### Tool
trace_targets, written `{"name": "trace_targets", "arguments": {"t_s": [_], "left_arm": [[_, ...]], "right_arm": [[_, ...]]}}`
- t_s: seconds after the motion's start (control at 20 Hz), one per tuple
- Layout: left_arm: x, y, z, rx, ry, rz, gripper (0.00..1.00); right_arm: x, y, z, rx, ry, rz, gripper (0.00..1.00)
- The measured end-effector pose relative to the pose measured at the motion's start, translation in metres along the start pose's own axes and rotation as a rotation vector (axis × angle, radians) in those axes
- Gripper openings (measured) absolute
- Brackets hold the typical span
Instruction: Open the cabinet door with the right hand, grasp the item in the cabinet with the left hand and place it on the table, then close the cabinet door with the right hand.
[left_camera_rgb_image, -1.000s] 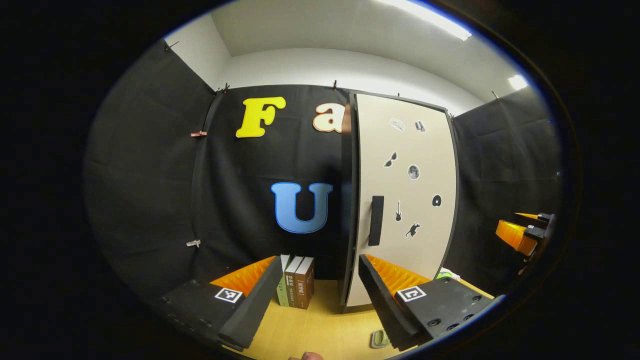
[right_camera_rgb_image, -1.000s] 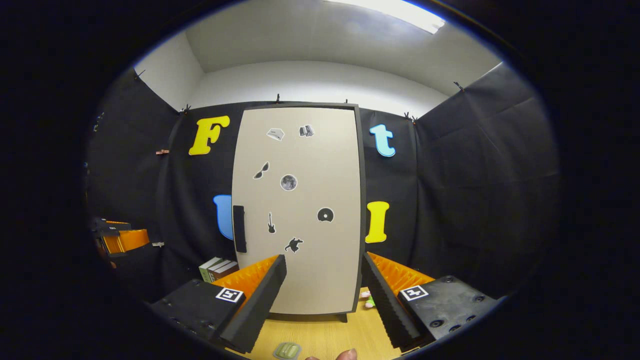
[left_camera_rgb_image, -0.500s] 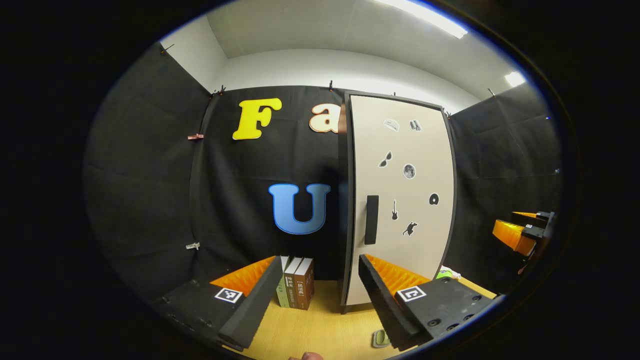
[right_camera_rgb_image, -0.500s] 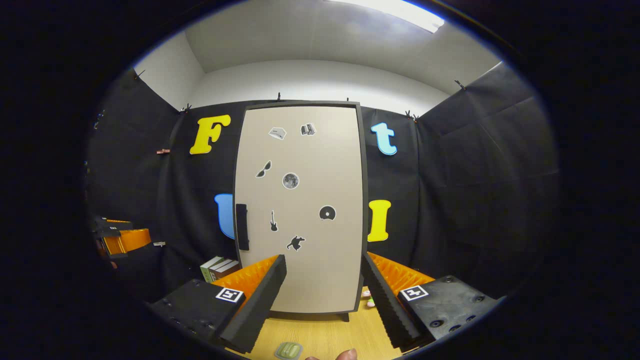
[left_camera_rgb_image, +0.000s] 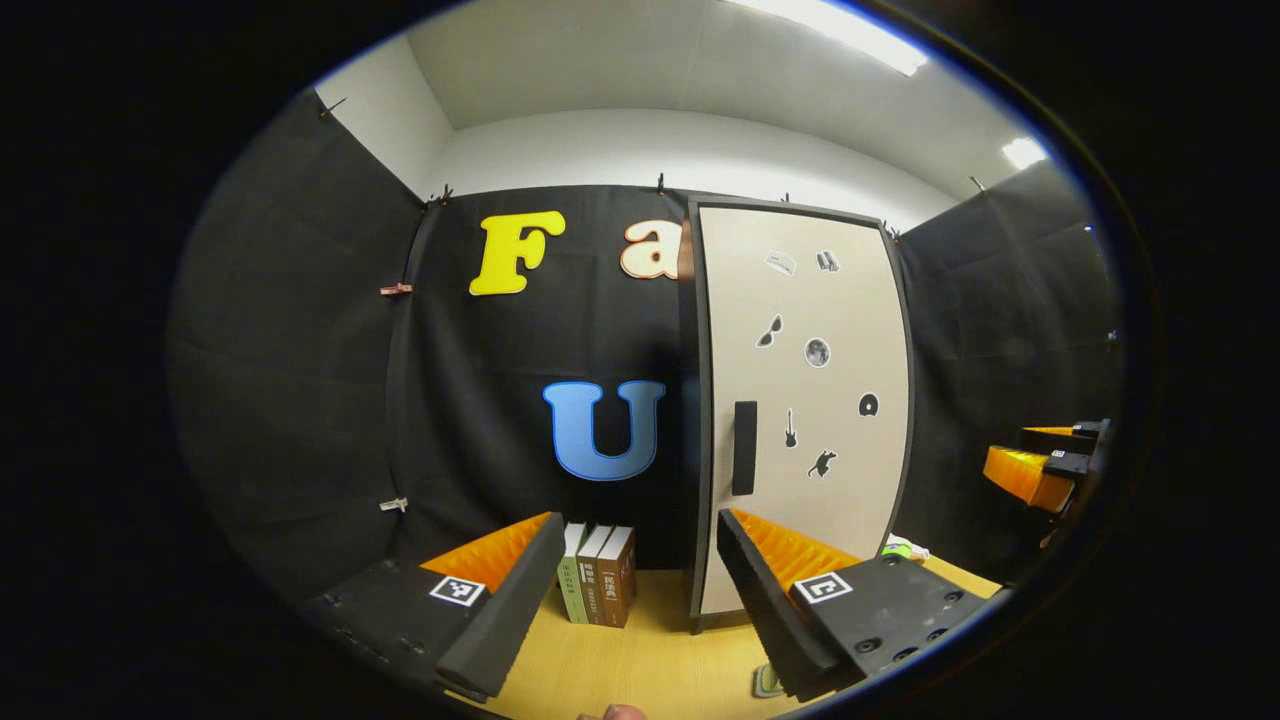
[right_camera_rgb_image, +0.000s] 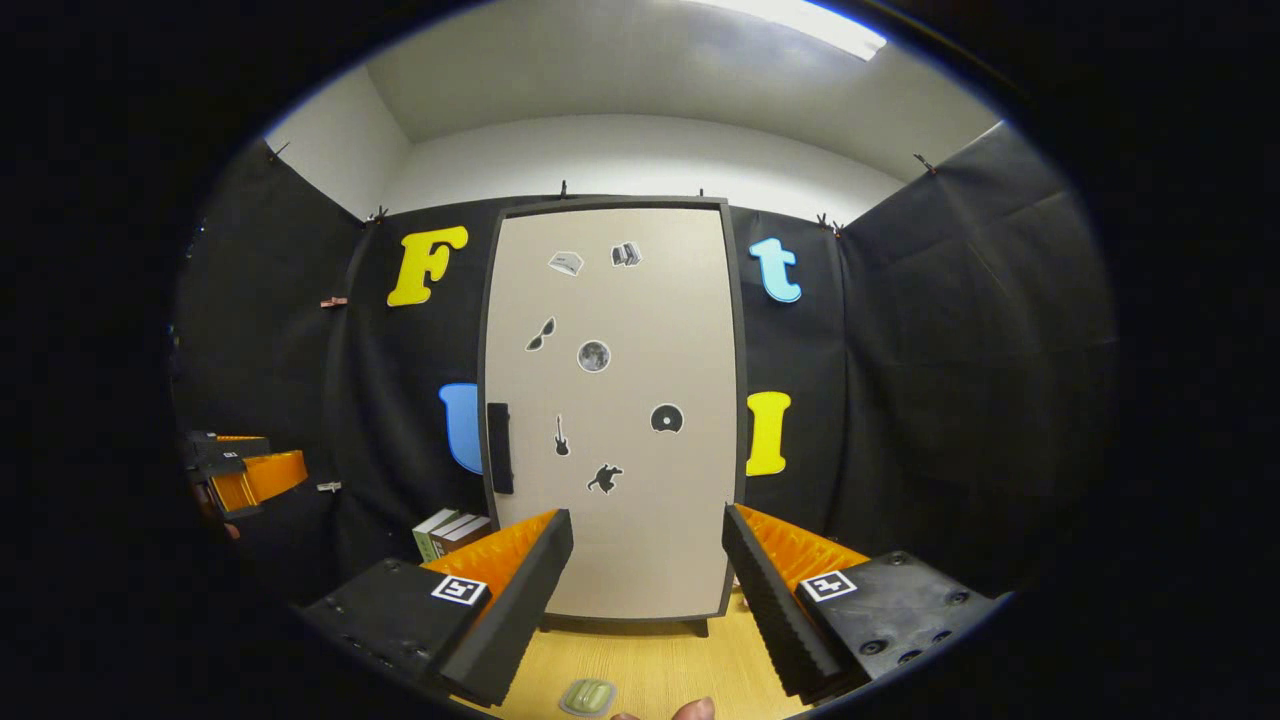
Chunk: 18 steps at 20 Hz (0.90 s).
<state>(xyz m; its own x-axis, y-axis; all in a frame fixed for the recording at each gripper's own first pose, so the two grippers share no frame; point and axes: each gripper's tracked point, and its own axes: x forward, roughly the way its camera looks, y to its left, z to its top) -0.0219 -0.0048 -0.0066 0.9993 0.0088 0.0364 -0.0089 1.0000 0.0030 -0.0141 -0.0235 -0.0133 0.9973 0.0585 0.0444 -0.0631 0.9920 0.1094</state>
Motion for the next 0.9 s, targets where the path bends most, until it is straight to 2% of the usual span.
{"name": "trace_targets", "arguments": {"t_s": [0.9], "left_arm": [[-0.009,-0.003,-0.001,0.013,0.001,-0.017,0.96]], "right_arm": [[-0.011,0.006,0.006,-0.005,-0.01,0.016,0.98]]}}
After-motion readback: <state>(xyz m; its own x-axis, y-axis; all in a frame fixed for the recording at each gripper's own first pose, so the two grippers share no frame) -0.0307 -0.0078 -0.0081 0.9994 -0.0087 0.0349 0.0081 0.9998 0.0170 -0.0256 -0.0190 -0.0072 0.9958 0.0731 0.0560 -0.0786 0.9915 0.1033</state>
